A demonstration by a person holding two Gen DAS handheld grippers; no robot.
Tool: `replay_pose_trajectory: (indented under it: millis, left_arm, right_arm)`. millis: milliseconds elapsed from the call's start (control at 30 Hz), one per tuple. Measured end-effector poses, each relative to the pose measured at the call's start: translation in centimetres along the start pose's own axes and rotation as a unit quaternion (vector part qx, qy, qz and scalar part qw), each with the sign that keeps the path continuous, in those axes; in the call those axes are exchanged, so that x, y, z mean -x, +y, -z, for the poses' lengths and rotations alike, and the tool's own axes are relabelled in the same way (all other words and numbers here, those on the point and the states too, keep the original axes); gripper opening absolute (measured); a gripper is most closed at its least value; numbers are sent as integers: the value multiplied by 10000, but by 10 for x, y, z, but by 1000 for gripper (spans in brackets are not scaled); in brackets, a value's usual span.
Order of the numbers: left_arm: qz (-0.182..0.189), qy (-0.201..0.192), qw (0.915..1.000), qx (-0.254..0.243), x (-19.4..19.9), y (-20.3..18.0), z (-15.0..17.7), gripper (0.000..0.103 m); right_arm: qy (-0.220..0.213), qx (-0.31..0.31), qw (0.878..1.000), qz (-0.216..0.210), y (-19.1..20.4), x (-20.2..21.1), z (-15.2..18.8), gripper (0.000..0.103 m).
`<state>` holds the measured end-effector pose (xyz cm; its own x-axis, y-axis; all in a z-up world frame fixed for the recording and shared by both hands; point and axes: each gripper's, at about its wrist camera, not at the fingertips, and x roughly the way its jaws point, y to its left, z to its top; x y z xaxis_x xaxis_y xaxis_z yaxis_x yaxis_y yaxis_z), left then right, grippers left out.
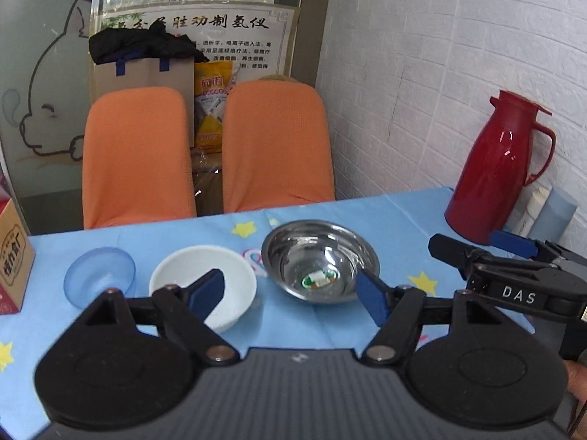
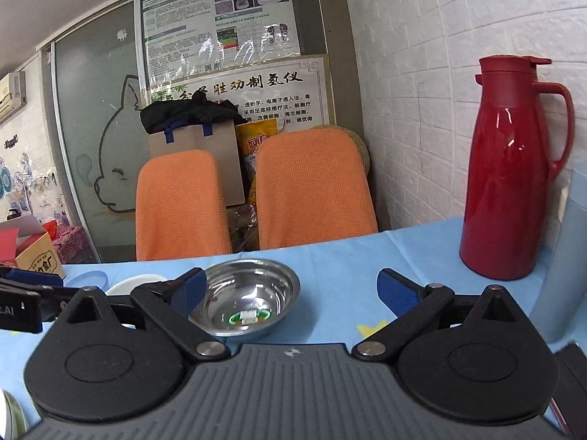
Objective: Organize plates and bowls
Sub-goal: 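Move both grippers toward the steel bowl, then close the left gripper on the steel bowl rim while the right gripper grips it too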
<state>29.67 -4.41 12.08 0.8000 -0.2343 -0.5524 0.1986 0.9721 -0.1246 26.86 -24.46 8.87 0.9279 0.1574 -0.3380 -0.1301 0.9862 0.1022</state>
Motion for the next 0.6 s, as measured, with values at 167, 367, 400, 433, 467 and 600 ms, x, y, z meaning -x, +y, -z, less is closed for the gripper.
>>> replay_pose_trajectory:
  millis: [167,367,400,433,467,600]
  left_arm:
    - [93,134,9996,214,-51,12,-30,72]
    - [-66,288,9988,391,-99,22,-34,72]
    - [-101,283,9987,414,-106,23,-33,72]
    - [-92,309,9985,440,-112,23,-33,72]
    - [-36,369,9983,458,-120,24,-34,72]
    - [214,606,9969,447,-150,24,-44,72]
  right_arm:
    - [140,-113,9998,97,-5,-52,-15,103]
    - [446,-605,9971,-73,-13,-97,7,103]
    - [453,-559,9974,-85,-12,-95,12,103]
    - [418,-494,9979,-19,-11,-92,17,103]
    - [462,-417,9980,63,-10,-91,20,103]
    - [799,-449,9957,120,-17,-100,27,103]
